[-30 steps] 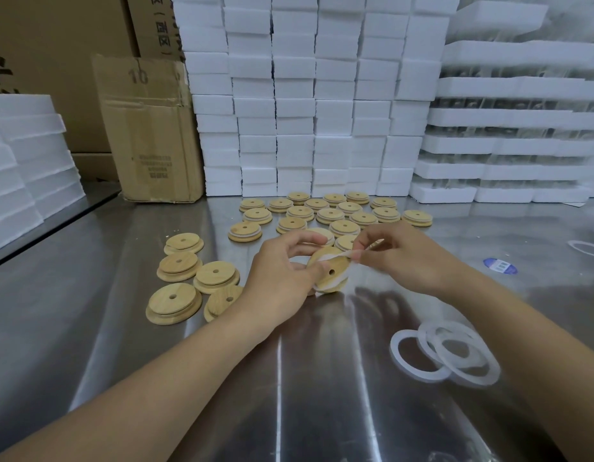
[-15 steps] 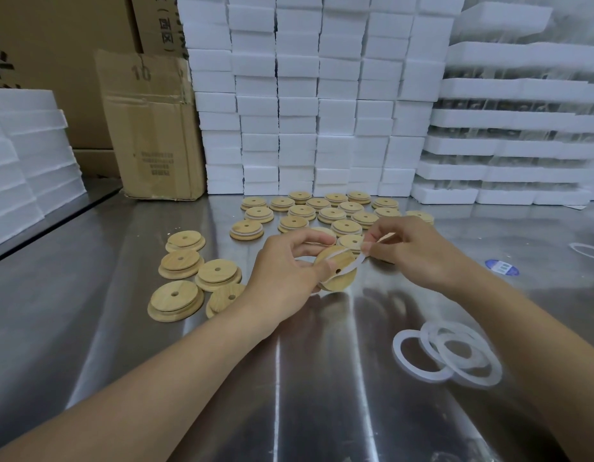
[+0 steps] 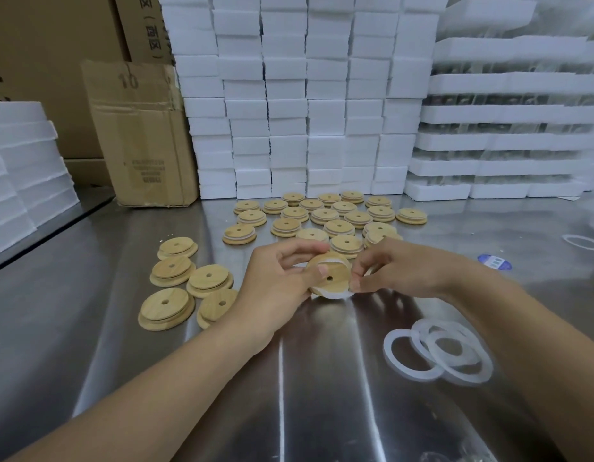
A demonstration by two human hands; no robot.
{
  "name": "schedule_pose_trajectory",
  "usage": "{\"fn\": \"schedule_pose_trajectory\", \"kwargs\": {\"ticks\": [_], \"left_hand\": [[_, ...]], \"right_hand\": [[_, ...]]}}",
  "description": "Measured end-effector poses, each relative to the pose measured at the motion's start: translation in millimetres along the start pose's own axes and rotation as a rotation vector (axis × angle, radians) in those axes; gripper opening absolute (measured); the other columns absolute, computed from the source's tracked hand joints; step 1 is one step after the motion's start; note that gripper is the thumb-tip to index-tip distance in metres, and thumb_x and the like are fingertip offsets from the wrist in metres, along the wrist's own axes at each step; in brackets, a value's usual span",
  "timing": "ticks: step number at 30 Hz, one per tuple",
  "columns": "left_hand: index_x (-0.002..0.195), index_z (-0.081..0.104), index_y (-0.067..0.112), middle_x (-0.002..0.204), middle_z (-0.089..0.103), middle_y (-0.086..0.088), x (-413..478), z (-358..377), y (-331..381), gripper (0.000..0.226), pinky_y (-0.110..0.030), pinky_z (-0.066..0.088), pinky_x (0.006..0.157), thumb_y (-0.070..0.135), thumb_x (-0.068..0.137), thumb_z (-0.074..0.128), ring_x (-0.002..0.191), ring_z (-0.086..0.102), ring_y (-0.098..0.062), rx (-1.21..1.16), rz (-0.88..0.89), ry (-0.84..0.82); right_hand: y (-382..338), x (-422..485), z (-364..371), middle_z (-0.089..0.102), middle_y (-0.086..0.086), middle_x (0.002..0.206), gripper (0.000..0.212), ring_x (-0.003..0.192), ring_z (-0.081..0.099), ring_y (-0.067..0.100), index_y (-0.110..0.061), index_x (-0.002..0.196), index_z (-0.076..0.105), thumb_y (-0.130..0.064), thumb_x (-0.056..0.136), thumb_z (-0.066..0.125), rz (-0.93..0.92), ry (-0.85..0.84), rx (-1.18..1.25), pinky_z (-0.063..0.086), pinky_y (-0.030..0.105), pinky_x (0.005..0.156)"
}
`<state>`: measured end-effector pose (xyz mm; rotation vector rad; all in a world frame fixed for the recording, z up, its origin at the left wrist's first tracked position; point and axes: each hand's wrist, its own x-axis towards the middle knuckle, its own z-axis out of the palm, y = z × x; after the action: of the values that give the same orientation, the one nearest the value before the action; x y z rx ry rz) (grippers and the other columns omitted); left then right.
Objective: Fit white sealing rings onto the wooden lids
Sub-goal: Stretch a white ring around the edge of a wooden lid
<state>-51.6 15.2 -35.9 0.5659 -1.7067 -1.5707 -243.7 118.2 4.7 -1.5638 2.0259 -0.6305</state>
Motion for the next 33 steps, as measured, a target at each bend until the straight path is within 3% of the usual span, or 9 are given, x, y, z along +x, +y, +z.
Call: {"fn": "schedule_pose_trajectory", "kwargs": {"ticks": [5,8,10,13,16,21,24,27,33], "left_hand": [[0.107,0.081,0.025,0.107,0.082,0.009,0.9,-1.8,-1.7,0.028,-0.018,0.056,0.071,0.001,0.092,0.079,0.093,0.079,-0.012,0.13,0.073,-0.039],[0.104,0.081,0.032,0.107,0.081,0.015,0.7,-3.2,-2.4,0.031,-0.018,0.059,0.076,0.003,0.092,0.08,0.094,0.08,-0.009,0.266,0.147,-0.063],[0.104,0.081,0.032,0.107,0.081,0.016,0.3,-4.6,-3.1,0.03,-0.018,0.059,0.077,0.005,0.091,0.082,0.094,0.08,-0.008,0.276,0.147,-0.06],[0.108,0.081,0.026,0.108,0.082,0.01,0.8,-5.6,-2.9,0.025,-0.036,0.065,0.085,0.009,0.091,0.084,0.093,0.081,-0.014,0.219,0.115,-0.041],[0.107,0.082,0.024,0.103,0.082,0.009,0.4,-4.6,-0.8,0.02,-0.052,0.066,0.087,0.015,0.09,0.085,0.09,0.081,-0.017,0.179,0.09,-0.007],[0.101,0.081,0.022,0.099,0.082,0.005,1.8,-4.7,0.5,0.015,-0.059,0.063,0.087,0.011,0.091,0.084,0.089,0.08,-0.028,0.187,0.09,0.026],[0.091,0.081,0.019,0.094,0.082,0.0,3.3,-5.9,-0.8,0.014,-0.052,0.064,0.083,0.006,0.09,0.083,0.085,0.08,-0.027,0.175,0.076,0.031],[0.091,0.082,0.017,0.091,0.082,-0.003,3.8,-7.5,-2.2,0.012,-0.035,0.065,0.075,0.005,0.089,0.083,0.08,0.078,-0.015,0.125,0.033,0.032],[0.096,0.082,0.011,0.096,0.083,-0.009,4.6,-11.3,-1.2,0.01,-0.034,0.066,0.078,0.004,0.09,0.081,0.088,0.08,-0.017,0.004,-0.056,0.047]], "right_hand": [[-1.2,-3.6,-3.6,0.077,-0.013,0.091,0.012,0.087,0.065,0.003,-0.028,0.081,0.08,-0.035,0.091,0.08,0.036,-0.004,-0.03,0.045,0.022,0.084],[-0.4,-4.4,-5.3,0.079,-0.005,0.093,0.007,0.093,0.072,0.016,-0.025,0.085,0.081,-0.03,0.091,0.08,0.001,0.045,-0.04,0.055,0.033,0.091],[0.2,-2.9,-6.1,0.077,-0.005,0.091,0.002,0.091,0.072,0.02,-0.023,0.087,0.079,-0.024,0.088,0.081,-0.053,0.103,-0.046,0.057,0.034,0.086],[-1.2,-1.5,-4.5,0.072,-0.016,0.085,0.016,0.079,0.069,0.005,-0.022,0.093,0.073,-0.021,0.084,0.087,-0.151,0.175,0.084,0.051,0.018,0.072],[-2.0,1.9,-2.4,0.074,-0.007,0.094,0.017,0.088,0.075,0.013,-0.016,0.096,0.072,-0.018,0.086,0.086,-0.244,0.204,0.177,0.057,0.024,0.081],[-2.0,4.7,-0.5,0.076,-0.001,0.092,0.004,0.084,0.068,0.009,-0.013,0.091,0.077,-0.014,0.094,0.078,-0.297,0.213,0.119,0.053,0.021,0.081],[0.7,5.2,-1.4,0.072,-0.015,0.079,0.009,0.07,0.059,-0.001,-0.018,0.087,0.077,-0.02,0.096,0.076,-0.267,0.19,0.141,0.043,0.009,0.068],[5.3,6.3,-2.7,0.065,-0.021,0.07,0.012,0.064,0.051,-0.002,-0.021,0.087,0.078,-0.025,0.098,0.074,-0.231,0.155,0.179,0.041,0.009,0.062],[15.6,5.2,-7.3,0.07,-0.013,0.076,0.012,0.071,0.058,0.002,-0.02,0.087,0.08,-0.027,0.096,0.076,-0.172,0.175,0.192,0.041,0.021,0.076]]}}
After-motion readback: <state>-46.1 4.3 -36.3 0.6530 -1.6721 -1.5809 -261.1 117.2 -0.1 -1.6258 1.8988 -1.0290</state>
